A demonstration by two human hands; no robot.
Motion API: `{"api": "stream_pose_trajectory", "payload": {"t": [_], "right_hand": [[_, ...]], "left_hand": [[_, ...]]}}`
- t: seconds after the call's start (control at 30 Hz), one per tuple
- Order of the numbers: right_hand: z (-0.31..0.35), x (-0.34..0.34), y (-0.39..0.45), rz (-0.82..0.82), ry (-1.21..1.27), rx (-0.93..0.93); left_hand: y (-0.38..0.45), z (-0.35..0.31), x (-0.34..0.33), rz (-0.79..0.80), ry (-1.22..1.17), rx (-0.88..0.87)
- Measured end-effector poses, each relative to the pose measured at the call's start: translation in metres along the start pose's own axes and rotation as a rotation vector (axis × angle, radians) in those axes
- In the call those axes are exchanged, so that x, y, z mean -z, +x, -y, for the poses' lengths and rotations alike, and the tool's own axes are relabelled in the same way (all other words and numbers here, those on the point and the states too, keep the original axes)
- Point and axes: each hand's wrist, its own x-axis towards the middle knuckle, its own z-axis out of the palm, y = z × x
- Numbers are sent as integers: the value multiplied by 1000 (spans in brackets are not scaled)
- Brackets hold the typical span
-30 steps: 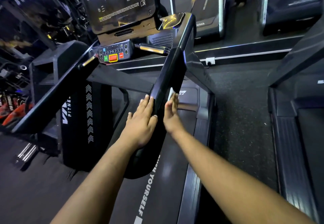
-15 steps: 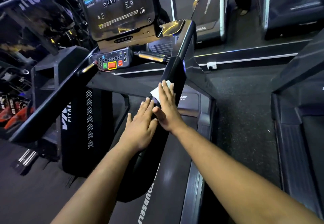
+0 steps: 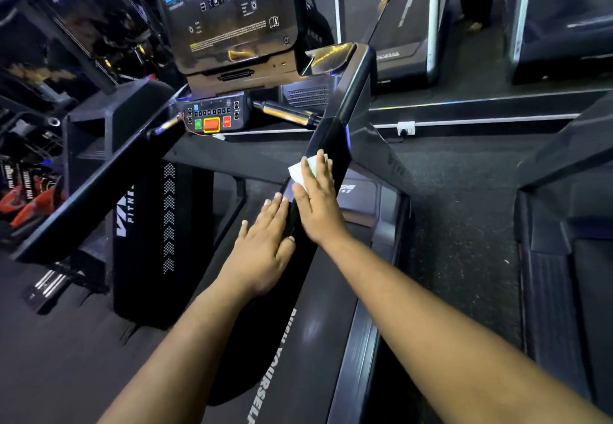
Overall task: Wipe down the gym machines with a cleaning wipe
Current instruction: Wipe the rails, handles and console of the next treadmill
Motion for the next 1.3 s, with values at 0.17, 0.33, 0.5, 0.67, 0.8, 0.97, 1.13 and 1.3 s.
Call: {"api": "stream_pose_trajectory", "payload": {"t": [0.17,0.33,0.5,0.67,0.8,0.97,1.13,1.3], "right_hand": [[2,-10,-55,34,34,86],[-5,-4,-2,-33,120,-144],[-5,-1,-9,-14,199,-157],[-21,-10,-36,33,234,-124],[-34,5,19,-21,278,-363],[-19,6,-7,91,170,-313],[-19,20,38,63,84,-322],[-34,24,55,51,155,-228]], "left_hand": [[0,1,0,17,6,11],[5,1,0,29,71,-2],[20,-4,1,34,80,2],[40,-6,4,36,46,11],[55,-15,4,16,58,11],[59,-13,3,9,36,16],[62,-15,3,5,53,19],[70,-17,2,3,32,37]]}}
